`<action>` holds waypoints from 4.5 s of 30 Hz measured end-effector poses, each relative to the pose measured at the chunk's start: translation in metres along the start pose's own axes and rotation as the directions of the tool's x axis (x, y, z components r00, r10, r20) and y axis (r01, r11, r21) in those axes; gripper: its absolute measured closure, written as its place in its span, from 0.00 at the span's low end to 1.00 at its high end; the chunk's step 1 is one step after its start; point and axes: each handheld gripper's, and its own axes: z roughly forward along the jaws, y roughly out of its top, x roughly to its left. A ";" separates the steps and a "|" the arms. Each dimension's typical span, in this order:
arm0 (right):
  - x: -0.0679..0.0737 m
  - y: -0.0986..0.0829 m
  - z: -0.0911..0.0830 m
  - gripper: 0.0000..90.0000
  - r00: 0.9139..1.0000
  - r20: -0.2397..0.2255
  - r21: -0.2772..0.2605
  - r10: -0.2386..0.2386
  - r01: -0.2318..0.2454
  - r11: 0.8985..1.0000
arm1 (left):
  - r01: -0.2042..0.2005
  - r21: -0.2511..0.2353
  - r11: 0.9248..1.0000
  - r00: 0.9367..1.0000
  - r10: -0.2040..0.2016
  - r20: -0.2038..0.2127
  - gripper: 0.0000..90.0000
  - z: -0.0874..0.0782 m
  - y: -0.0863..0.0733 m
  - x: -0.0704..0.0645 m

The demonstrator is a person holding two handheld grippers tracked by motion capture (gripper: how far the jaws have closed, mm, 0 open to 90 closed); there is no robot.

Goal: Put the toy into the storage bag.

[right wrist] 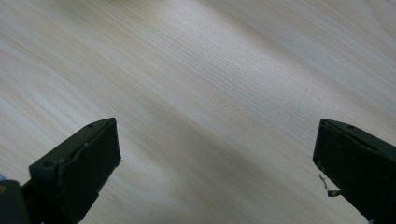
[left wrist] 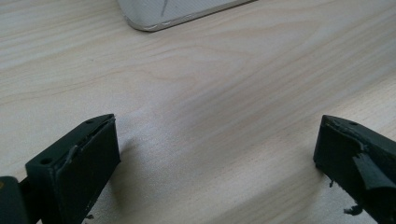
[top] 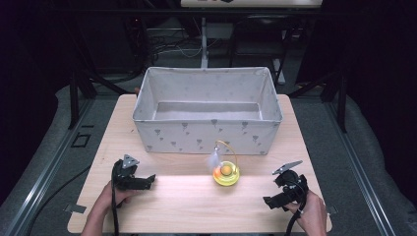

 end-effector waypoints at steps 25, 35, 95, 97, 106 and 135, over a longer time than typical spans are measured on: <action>0.011 0.010 -0.006 0.02 0.999 0.021 0.056 -0.045 0.043 0.997 | -0.002 0.002 1.000 1.000 0.002 0.000 0.00 0.000 0.000 0.000; 0.019 0.022 -0.013 0.02 0.996 0.026 0.070 -0.080 0.078 0.995 | 0.001 0.003 1.000 1.000 -0.001 -0.002 0.00 0.000 0.000 0.000; 0.067 0.150 -0.031 0.31 0.932 -0.039 0.078 -0.360 0.362 0.929 | -0.002 0.005 1.000 1.000 0.002 0.000 0.00 -0.001 0.000 0.000; 0.068 0.152 -0.031 0.39 0.929 -0.039 0.081 -0.369 0.371 0.925 | -0.003 0.006 1.000 1.000 0.003 0.000 0.00 -0.001 0.000 0.000; 0.074 0.160 -0.034 0.67 0.911 -0.015 0.118 -0.411 0.410 0.904 | -0.002 0.005 1.000 1.000 0.002 0.000 0.00 -0.001 0.000 0.000; 0.086 0.167 -0.041 0.98 0.894 -0.019 0.109 -0.447 0.446 0.888 | -0.002 0.005 1.000 1.000 0.002 -0.002 0.00 0.000 0.000 0.000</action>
